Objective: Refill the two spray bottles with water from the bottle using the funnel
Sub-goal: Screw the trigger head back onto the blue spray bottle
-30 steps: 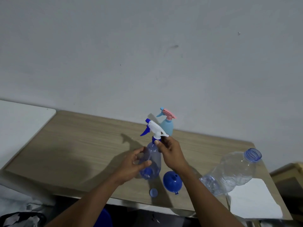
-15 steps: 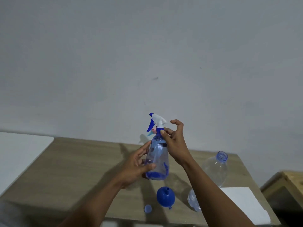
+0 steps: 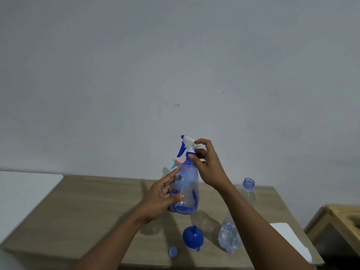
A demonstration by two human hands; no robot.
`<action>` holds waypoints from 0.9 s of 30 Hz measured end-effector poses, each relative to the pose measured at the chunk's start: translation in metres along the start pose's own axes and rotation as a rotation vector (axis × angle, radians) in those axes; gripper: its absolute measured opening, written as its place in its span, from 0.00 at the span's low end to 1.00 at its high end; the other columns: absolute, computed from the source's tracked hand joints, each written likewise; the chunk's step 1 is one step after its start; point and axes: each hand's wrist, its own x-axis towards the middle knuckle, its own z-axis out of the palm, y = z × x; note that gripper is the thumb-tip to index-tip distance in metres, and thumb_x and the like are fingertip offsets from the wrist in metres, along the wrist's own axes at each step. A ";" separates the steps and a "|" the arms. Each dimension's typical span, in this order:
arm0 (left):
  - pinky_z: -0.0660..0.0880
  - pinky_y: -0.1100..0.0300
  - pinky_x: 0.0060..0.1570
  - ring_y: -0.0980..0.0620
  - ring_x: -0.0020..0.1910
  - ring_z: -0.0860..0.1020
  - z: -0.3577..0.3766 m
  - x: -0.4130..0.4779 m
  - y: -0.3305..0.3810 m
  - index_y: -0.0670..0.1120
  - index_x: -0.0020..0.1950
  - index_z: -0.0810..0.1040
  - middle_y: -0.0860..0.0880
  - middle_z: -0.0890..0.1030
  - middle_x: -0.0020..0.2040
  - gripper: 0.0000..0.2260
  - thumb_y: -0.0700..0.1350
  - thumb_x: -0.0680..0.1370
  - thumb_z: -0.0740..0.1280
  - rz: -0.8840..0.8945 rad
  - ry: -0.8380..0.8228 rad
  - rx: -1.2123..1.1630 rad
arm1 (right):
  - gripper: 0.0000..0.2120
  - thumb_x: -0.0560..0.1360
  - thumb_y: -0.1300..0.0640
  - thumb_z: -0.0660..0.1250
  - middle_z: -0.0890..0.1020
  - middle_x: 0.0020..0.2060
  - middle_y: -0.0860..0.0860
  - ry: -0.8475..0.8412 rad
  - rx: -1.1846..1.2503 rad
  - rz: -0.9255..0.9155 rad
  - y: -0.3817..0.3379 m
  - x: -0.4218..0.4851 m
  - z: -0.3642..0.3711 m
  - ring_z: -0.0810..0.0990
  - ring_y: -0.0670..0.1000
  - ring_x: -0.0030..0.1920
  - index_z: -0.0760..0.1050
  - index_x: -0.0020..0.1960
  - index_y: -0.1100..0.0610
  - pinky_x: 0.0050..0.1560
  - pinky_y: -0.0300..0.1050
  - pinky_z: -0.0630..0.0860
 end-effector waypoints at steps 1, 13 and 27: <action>0.83 0.50 0.49 0.54 0.64 0.78 0.001 -0.001 0.002 0.66 0.73 0.66 0.60 0.73 0.70 0.35 0.38 0.74 0.74 -0.001 0.001 0.004 | 0.15 0.81 0.58 0.65 0.83 0.53 0.50 -0.005 0.009 -0.003 -0.002 -0.001 0.000 0.82 0.46 0.49 0.65 0.63 0.46 0.52 0.46 0.80; 0.81 0.58 0.52 0.52 0.68 0.75 0.005 -0.012 0.006 0.71 0.69 0.67 0.60 0.74 0.71 0.34 0.42 0.73 0.77 0.057 0.005 0.095 | 0.15 0.80 0.61 0.66 0.80 0.56 0.48 -0.026 -0.077 -0.037 -0.012 -0.012 -0.008 0.79 0.47 0.56 0.78 0.57 0.40 0.55 0.41 0.80; 0.81 0.61 0.49 0.53 0.65 0.76 0.005 -0.012 0.013 0.69 0.70 0.65 0.61 0.72 0.70 0.34 0.44 0.73 0.77 0.100 0.024 0.209 | 0.15 0.77 0.65 0.70 0.81 0.57 0.51 -0.029 -0.042 -0.043 -0.018 -0.007 -0.017 0.81 0.50 0.52 0.81 0.59 0.50 0.52 0.44 0.82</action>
